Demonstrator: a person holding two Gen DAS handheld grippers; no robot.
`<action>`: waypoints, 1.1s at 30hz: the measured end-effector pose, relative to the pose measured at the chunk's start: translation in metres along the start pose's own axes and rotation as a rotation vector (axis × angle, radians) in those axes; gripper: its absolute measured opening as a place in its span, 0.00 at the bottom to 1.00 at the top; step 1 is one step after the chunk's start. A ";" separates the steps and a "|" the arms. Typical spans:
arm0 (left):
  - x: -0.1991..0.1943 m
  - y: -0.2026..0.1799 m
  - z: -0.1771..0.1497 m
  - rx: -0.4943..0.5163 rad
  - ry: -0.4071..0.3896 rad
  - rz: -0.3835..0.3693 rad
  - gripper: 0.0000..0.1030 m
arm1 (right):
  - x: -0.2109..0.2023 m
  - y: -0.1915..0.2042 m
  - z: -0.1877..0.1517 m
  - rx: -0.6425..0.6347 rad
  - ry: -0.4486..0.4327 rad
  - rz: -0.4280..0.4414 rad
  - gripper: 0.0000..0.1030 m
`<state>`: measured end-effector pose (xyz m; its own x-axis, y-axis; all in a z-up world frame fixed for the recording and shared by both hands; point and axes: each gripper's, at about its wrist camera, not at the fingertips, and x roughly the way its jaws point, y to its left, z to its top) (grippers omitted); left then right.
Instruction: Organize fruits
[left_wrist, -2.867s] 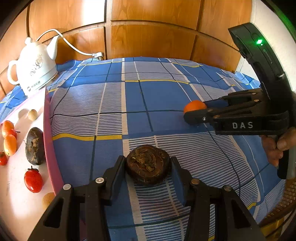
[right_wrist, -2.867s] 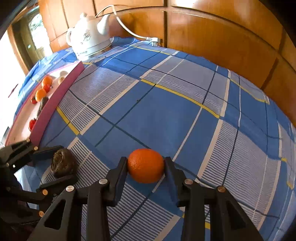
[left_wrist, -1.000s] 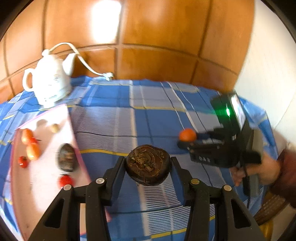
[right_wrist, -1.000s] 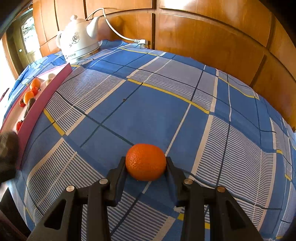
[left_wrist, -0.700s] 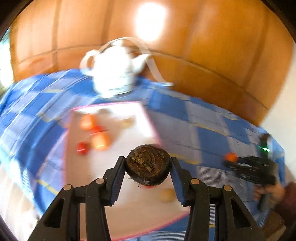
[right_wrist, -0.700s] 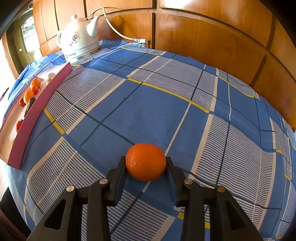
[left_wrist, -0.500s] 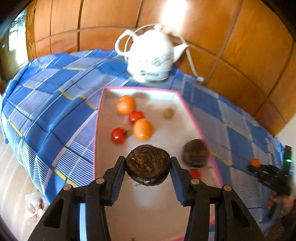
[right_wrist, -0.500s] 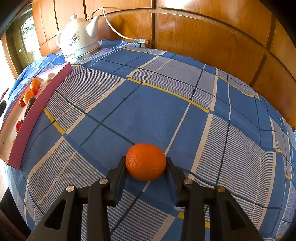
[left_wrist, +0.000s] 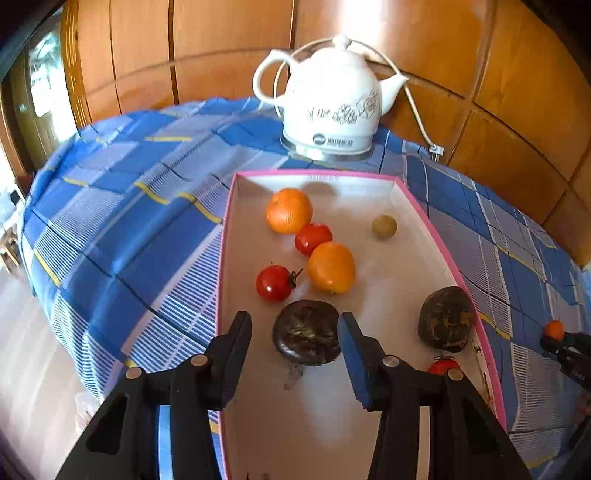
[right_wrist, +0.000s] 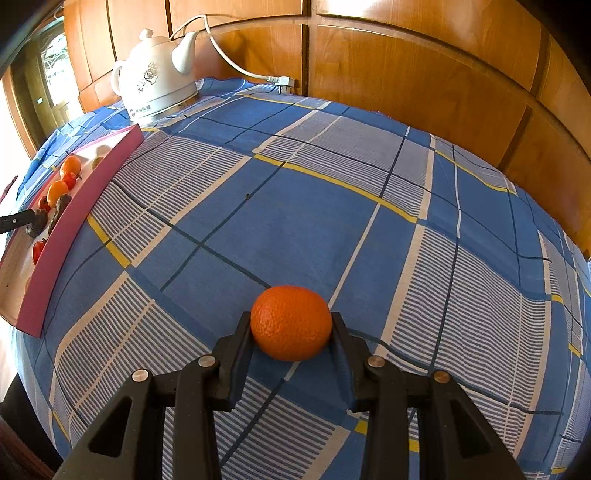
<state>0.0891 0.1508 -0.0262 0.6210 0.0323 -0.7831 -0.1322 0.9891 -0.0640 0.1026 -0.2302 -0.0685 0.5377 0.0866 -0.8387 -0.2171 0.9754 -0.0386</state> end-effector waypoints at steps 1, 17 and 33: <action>-0.005 -0.002 -0.002 0.006 -0.015 0.017 0.48 | 0.000 0.000 0.000 -0.001 0.001 -0.001 0.38; -0.047 -0.029 -0.022 0.035 -0.085 0.044 0.52 | -0.001 0.002 0.000 0.004 0.003 -0.004 0.38; -0.059 -0.038 -0.026 0.045 -0.128 0.096 0.78 | 0.000 -0.001 0.002 0.021 0.015 0.011 0.39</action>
<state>0.0373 0.1073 0.0067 0.7012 0.1423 -0.6987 -0.1629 0.9859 0.0374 0.1049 -0.2311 -0.0677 0.5233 0.0945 -0.8469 -0.2056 0.9785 -0.0178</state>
